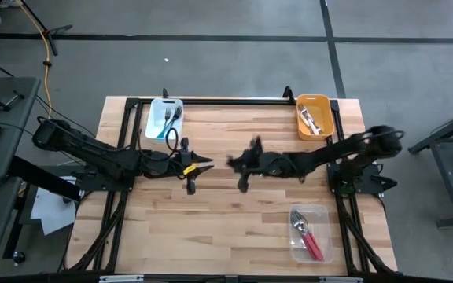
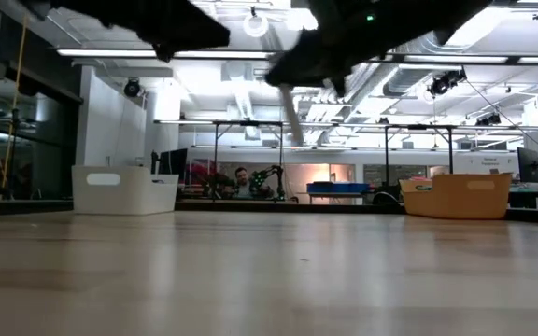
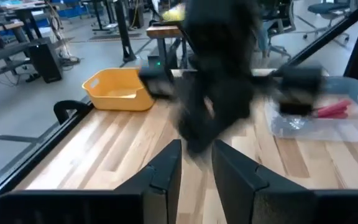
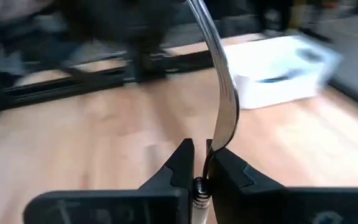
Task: Sort silverware by color (type)
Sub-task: Put the white fork into the yellow bin
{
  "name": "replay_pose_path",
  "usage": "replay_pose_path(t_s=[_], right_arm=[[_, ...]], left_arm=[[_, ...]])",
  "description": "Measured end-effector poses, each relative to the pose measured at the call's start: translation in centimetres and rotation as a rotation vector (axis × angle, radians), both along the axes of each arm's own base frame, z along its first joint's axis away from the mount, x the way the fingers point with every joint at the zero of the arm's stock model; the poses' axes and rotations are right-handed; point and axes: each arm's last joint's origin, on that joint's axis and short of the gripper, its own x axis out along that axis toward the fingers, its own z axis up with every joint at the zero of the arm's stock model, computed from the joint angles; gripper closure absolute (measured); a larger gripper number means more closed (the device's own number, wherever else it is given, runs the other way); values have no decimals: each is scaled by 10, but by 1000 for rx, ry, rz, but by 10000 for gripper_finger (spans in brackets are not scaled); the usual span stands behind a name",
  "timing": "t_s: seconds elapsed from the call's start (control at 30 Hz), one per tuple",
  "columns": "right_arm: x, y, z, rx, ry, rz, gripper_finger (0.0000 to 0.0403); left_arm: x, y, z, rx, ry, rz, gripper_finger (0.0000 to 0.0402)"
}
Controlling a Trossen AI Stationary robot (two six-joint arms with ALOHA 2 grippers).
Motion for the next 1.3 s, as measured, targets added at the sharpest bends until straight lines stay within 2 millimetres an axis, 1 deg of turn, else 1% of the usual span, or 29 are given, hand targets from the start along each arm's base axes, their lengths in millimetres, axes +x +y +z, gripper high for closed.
replay_pose_path(t_s=[0.07, 0.17, 0.23, 0.33, 0.5, 0.63, 0.73, 0.87, 0.97, 1.17, 1.3], right_arm=[[-14, -11, 14, -21, 53, -80, 384], [-41, -30, 32, -30, 157, -214, 384], [-62, -47, 40, -21, 239, -319, 384], [-94, -76, 46, -5, 365, -492, 384], [-139, -134, 50, 18, 514, -723, 383], [-165, -178, 44, 105, 585, -801, 383], [-181, -202, 36, 148, 653, -848, 383], [-196, -226, 22, 178, 749, -907, 383], [-203, -238, 9, 199, 844, -907, 383], [-208, -252, -14, 219, 989, -911, 383], [-206, -258, -26, 232, 1032, -898, 383]], left_arm=[[-4, 0, -7, 1, -7, 2, 317], [-11, 2, -23, -6, -35, 1, 319], [-17, 3, -35, -10, -51, -2, 324], [-26, 6, -48, -21, -95, -16, 332], [-39, 8, -59, -6, -176, -41, 341], [-44, 9, -64, -14, -185, -42, 341], [-44, 9, -64, -30, -186, -40, 341], [-44, 9, -64, -29, -184, -40, 341], [-44, 9, -64, -29, -184, -41, 341], [-44, 9, -65, -28, -177, -41, 341], [-44, 9, -65, -28, -177, -41, 342]])
